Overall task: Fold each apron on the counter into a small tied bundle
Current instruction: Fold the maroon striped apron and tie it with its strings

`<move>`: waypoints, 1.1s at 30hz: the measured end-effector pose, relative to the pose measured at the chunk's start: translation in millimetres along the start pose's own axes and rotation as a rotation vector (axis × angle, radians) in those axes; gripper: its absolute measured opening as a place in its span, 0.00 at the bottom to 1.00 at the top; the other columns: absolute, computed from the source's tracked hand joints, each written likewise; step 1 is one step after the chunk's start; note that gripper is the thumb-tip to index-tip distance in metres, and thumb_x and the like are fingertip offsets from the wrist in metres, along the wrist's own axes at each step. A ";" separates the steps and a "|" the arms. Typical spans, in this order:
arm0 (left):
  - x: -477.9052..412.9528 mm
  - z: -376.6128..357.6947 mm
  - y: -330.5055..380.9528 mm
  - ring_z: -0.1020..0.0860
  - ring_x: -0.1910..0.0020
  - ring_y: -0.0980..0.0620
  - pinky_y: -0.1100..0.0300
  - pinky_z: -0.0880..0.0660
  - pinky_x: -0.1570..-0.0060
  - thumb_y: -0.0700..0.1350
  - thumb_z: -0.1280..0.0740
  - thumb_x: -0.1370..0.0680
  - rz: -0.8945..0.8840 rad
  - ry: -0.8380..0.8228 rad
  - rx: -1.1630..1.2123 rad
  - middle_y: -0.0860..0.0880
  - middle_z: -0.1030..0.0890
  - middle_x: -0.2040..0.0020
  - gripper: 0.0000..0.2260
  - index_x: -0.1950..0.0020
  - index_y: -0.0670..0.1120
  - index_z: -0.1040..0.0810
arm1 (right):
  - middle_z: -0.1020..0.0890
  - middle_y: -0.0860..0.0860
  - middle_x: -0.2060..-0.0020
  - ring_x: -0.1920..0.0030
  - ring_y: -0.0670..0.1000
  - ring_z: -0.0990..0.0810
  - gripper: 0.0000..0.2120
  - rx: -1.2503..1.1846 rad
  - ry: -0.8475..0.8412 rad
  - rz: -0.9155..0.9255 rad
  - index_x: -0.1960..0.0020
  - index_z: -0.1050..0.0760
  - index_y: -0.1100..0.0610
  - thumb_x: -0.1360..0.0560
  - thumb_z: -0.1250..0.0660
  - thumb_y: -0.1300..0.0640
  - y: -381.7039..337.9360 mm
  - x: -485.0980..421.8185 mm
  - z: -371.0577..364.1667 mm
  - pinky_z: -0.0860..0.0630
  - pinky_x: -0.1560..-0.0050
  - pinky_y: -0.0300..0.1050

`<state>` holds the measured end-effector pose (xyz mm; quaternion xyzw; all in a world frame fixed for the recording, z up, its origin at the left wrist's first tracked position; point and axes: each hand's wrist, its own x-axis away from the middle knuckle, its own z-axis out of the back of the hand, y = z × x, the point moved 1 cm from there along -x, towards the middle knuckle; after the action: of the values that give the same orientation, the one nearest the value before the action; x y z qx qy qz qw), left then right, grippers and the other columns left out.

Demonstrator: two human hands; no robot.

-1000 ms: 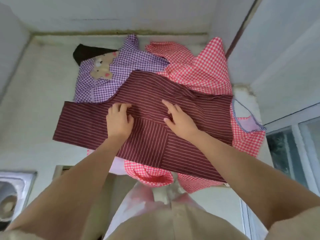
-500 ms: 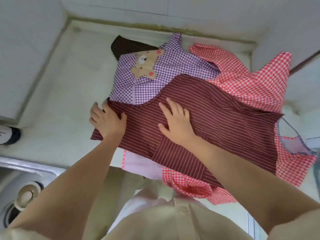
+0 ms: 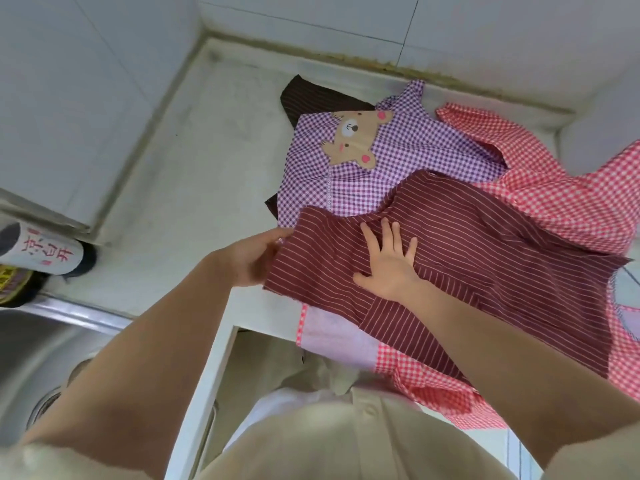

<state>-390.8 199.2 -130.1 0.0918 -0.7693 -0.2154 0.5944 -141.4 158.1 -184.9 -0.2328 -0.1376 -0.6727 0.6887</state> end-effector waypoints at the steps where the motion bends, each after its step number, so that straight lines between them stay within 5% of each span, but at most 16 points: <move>1: -0.7 1.0 0.7 0.19 0.42 0.41 0.46 0.23 0.41 0.55 0.33 0.23 -0.020 -0.034 -0.005 0.41 0.18 0.41 0.22 0.35 0.42 0.25 | 0.68 0.59 0.23 0.24 0.61 0.70 0.49 0.000 -0.018 -0.011 0.22 0.70 0.48 0.25 0.37 0.38 -2.2 -0.2 1.8 0.65 0.28 0.70; 4: 0.8 7.9 3.2 0.22 0.39 0.41 0.45 0.24 0.41 0.52 0.27 0.29 -0.030 -0.078 0.037 0.42 0.21 0.37 0.29 0.31 0.44 0.30 | 0.68 0.60 0.24 0.24 0.61 0.70 0.51 0.010 -0.061 -0.040 0.23 0.71 0.49 0.25 0.35 0.39 -8.5 -1.5 6.6 0.61 0.28 0.72; 7: 2.5 6.6 3.5 0.20 0.43 0.42 0.48 0.20 0.49 0.50 0.27 0.29 0.009 -0.098 -0.018 0.42 0.20 0.39 0.26 0.33 0.45 0.29 | 0.68 0.60 0.24 0.24 0.61 0.70 0.51 0.012 -0.079 -0.064 0.23 0.72 0.49 0.26 0.35 0.39 -10.4 -1.9 8.4 0.60 0.28 0.72; 10: 2.4 11.3 3.7 0.20 0.43 0.41 0.45 0.22 0.45 0.46 0.25 0.30 -0.027 -0.037 -0.105 0.42 0.20 0.40 0.26 0.34 0.43 0.28 | 0.68 0.59 0.24 0.24 0.61 0.69 0.51 0.020 -0.086 -0.075 0.23 0.71 0.49 0.26 0.34 0.40 -11.7 -1.4 10.3 0.60 0.28 0.72; 17: 8.7 36.4 11.6 0.18 0.47 0.41 0.45 0.20 0.47 0.36 0.28 0.27 -0.506 0.315 0.107 0.41 0.17 0.46 0.17 0.39 0.43 0.22 | 0.68 0.57 0.23 0.23 0.60 0.68 0.51 -0.003 0.050 -0.037 0.22 0.69 0.48 0.27 0.32 0.41 -14.0 2.5 6.9 0.58 0.29 0.74; 21: 7.8 46.5 7.6 0.17 0.49 0.41 0.43 0.20 0.48 0.52 0.20 0.34 -0.159 0.317 -0.003 0.42 0.18 0.46 0.31 0.37 0.43 0.28 | 0.68 0.57 0.23 0.23 0.59 0.68 0.52 0.009 0.031 -0.031 0.23 0.70 0.46 0.26 0.32 0.42 -16.3 2.6 7.2 0.58 0.29 0.74; 23: 9.0 44.4 5.6 0.16 0.51 0.43 0.49 0.19 0.50 0.49 0.20 0.34 -0.069 0.262 -0.086 0.42 0.16 0.48 0.27 0.40 0.40 0.25 | 0.68 0.57 0.23 0.23 0.59 0.68 0.52 0.006 0.020 -0.030 0.23 0.71 0.46 0.27 0.32 0.42 -15.2 3.0 8.5 0.59 0.29 0.74; 26: 2.4 44.0 7.6 0.18 0.58 0.46 0.56 0.21 0.61 0.34 0.26 0.29 -0.347 0.473 -0.035 0.45 0.18 0.55 0.14 0.46 0.43 0.21 | 0.68 0.56 0.23 0.23 0.59 0.68 0.52 0.003 0.009 -0.023 0.23 0.71 0.45 0.26 0.32 0.42 -13.7 3.3 8.7 0.59 0.29 0.74; 28: 1.6 48.7 10.0 0.23 0.65 0.50 0.58 0.25 0.67 0.31 0.30 0.28 -0.557 0.711 -0.098 0.49 0.23 0.62 0.14 0.49 0.48 0.21 | 0.68 0.56 0.23 0.23 0.58 0.68 0.52 0.002 0.010 -0.024 0.23 0.71 0.44 0.26 0.32 0.42 -14.0 3.0 8.3 0.59 0.29 0.74; 30: -2.2 53.5 8.0 0.23 0.61 0.49 0.55 0.23 0.62 0.34 0.30 0.27 -0.559 0.805 -0.210 0.49 0.25 0.57 0.18 0.41 0.50 0.25 | 0.68 0.57 0.23 0.23 0.59 0.68 0.52 0.008 0.008 -0.027 0.23 0.71 0.44 0.27 0.32 0.42 -14.4 2.5 7.5 0.59 0.29 0.74; 33: -9.2 55.7 -0.5 0.22 0.47 0.45 0.50 0.23 0.45 0.42 0.24 0.29 -0.290 0.682 -0.294 0.47 0.23 0.43 0.29 0.31 0.43 0.31 | 0.68 0.56 0.23 0.23 0.59 0.68 0.52 0.010 0.007 -0.033 0.24 0.72 0.44 0.27 0.33 0.39 -14.7 1.1 6.6 0.58 0.29 0.75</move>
<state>-441.4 214.8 -149.6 0.1796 -0.4678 -0.3621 0.7860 -155.1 160.7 -176.6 -0.2246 -0.1421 -0.6841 0.6792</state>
